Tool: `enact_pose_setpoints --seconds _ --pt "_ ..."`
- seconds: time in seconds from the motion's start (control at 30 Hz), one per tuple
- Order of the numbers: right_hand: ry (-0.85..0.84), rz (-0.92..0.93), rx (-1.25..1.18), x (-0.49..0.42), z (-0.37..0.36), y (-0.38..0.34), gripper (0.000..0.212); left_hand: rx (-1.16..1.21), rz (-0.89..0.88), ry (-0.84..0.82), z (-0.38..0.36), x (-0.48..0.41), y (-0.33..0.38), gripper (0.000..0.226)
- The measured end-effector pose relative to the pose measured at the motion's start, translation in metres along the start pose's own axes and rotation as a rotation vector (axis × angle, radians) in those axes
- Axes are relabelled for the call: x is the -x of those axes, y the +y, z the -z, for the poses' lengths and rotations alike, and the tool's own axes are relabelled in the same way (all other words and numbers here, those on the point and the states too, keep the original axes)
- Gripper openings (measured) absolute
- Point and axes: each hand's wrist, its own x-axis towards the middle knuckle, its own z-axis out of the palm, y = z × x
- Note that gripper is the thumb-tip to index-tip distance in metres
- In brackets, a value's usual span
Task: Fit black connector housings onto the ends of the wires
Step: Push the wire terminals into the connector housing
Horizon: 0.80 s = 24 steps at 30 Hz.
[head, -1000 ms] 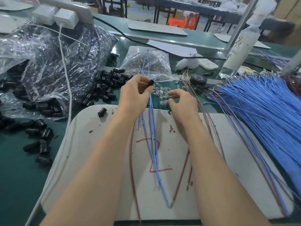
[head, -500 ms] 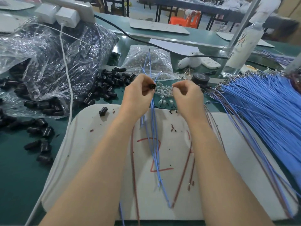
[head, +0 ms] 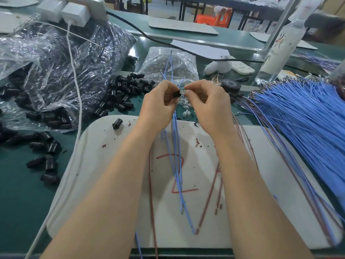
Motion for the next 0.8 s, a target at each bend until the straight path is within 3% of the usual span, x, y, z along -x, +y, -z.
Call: enact_pose_setpoints --seconds 0.43,0.8 --pt "0.028 0.069 0.167 -0.0004 0.0017 0.0020 0.012 -0.170 -0.026 -0.056 0.0004 0.0043 0.0084 0.017" --pt "-0.056 -0.031 0.158 -0.0028 0.0072 0.0093 0.014 -0.266 -0.060 -0.087 0.0000 0.0059 0.0099 0.018"
